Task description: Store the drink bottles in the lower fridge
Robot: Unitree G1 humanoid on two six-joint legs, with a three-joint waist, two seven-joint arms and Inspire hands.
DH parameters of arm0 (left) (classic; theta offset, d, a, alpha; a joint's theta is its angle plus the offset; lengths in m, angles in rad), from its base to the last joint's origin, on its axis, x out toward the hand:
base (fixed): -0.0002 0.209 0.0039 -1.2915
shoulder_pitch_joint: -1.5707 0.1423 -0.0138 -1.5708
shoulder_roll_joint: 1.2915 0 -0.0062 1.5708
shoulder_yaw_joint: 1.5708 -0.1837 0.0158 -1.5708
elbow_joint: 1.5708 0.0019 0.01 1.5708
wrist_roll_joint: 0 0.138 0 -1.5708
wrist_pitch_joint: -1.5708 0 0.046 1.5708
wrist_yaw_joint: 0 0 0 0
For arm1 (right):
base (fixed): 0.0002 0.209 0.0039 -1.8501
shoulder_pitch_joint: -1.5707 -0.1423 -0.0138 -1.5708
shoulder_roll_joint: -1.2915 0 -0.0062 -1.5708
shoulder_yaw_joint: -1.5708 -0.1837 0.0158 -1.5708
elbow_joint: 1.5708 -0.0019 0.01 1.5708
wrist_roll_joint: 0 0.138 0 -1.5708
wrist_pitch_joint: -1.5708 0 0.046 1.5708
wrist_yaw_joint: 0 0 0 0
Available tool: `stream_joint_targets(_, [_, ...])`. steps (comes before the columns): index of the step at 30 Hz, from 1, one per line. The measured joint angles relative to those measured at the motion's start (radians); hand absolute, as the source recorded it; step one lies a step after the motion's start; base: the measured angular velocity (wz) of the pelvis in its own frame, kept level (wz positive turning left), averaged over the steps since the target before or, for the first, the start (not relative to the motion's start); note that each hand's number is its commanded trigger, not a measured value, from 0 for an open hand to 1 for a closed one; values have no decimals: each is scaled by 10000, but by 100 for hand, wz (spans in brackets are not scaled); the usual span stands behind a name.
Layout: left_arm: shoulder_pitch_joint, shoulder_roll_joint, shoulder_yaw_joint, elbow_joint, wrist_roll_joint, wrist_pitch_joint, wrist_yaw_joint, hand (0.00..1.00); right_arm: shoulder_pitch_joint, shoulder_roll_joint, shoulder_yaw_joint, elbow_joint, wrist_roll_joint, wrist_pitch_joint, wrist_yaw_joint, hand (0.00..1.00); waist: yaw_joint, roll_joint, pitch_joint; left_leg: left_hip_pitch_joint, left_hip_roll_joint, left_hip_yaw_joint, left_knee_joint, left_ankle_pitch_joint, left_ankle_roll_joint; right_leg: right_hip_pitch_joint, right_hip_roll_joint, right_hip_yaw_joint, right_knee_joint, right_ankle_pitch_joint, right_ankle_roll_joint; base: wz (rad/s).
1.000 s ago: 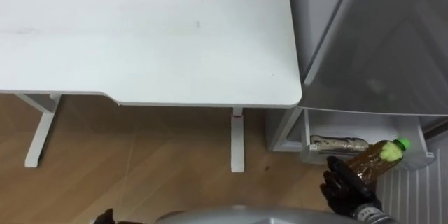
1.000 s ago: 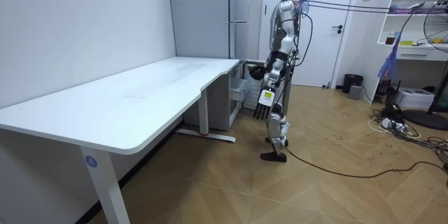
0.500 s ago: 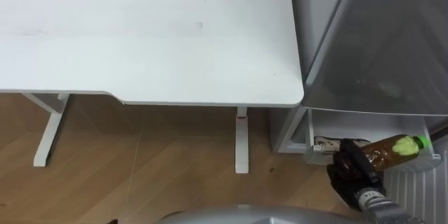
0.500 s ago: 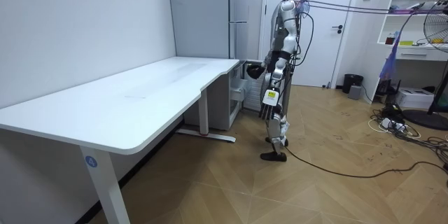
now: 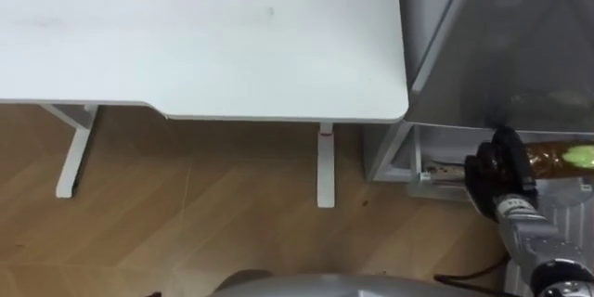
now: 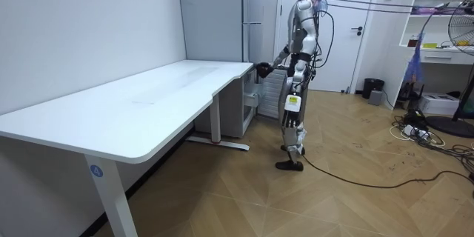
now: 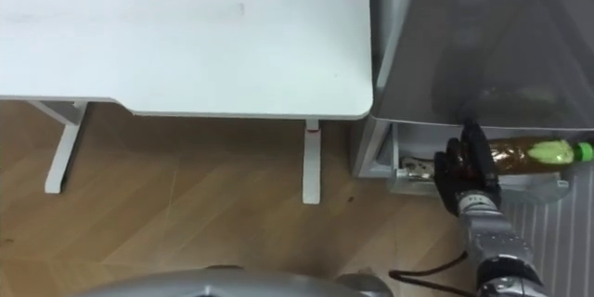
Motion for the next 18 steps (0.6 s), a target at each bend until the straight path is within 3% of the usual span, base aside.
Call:
stream_joint_targets(2, [-337, 30, -25, 3, -7, -8, 2, 0, -463, -7, 4, 294, 6, -84, 16, 100, -52, 58, 88, -321, 15, -15, 118, 18, 9, -356, 0, 31, 129, 28, -32, -11])
stream_joint_targets(3, [-601, 61, -24, 7, -34, -11, 2, 0, -604, -1, 19, 297, 0, -73, 65, 100, -77, 118, 86, -496, 13, -11, 156, 45, 14, -586, -13, 70, 253, 31, -36, -11])
stream_joint_targets(6, [-1195, 83, -268, 37, -128, -87, 105, 0, -1461, -60, 407, 891, 119, -88, 19, 100, -45, 19, 204, -1002, 32, 157, 285, 90, 40, -1313, -29, 361, 646, 44, -60, -27])
stream_joint_targets(9, [-1807, 82, -723, 132, -346, -277, 108, 0, -2161, -233, 503, 1635, 222, -34, 239, 100, -94, -70, 223, -1624, 7, 168, 420, 235, 112, -1958, -70, 398, 770, 157, -47, -6])
stream_joint_targets(12, [-1977, 179, -1208, 223, -602, -342, 83, 0, -2701, -275, 503, 1959, 217, 5, 311, 100, -71, -76, 219, -2008, 4, 270, 497, 274, 175, -2481, -96, 632, 991, 231, -13, -17])
stream_joint_targets(18, [-2052, 498, -1683, 374, -510, -254, -27, 0, -3497, -660, 513, 2767, 173, 132, 169, 100, 87, -38, 241, -2808, 1, 297, 617, 410, 264, -3346, -176, 654, 1148, 350, 12, -3])
